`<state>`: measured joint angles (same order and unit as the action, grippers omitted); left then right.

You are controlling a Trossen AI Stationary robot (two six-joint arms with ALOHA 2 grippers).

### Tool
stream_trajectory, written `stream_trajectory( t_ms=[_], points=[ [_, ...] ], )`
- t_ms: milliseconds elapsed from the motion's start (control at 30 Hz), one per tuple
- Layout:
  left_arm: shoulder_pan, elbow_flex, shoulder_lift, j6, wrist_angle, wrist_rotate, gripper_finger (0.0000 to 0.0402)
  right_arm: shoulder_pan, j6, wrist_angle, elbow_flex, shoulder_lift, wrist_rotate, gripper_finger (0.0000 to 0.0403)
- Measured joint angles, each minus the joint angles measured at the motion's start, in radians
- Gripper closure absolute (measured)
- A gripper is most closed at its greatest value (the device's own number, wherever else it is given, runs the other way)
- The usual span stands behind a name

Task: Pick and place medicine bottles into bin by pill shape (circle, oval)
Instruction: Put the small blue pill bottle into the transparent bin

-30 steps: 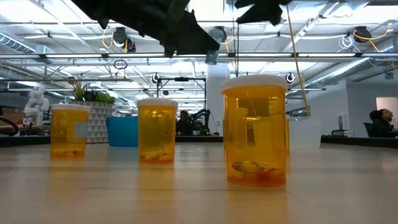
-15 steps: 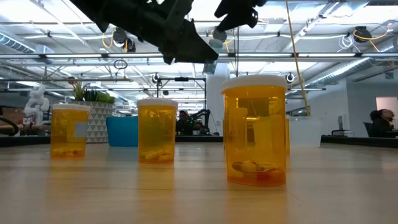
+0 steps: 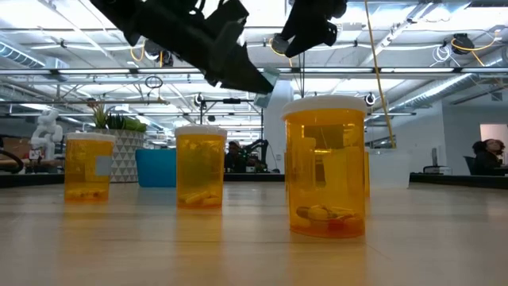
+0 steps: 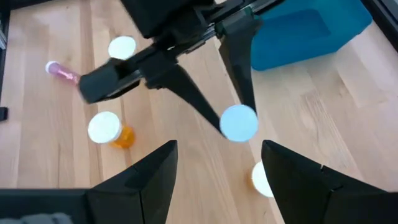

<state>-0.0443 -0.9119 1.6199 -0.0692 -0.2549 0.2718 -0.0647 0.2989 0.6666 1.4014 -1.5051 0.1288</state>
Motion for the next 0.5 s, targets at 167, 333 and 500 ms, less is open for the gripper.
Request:
stream_trajectory(
  t_ms=[167,333,500],
  points=[
    [0.013,0.0,0.0,-0.003,0.029,0.002,0.0284,0.01,0.023,-0.013,0.0,-0.02,0.035,0.0177],
    [0.013,0.0,0.0,-0.004,0.038,0.002,0.0284,0.043,0.028,-0.034,0.0,-0.052,0.059,0.0177],
    [0.013,0.0,0.0,-0.001,0.046,0.002,0.0284,0.054,0.025,-0.08,0.0,-0.086,0.053,0.0177]
  ],
)
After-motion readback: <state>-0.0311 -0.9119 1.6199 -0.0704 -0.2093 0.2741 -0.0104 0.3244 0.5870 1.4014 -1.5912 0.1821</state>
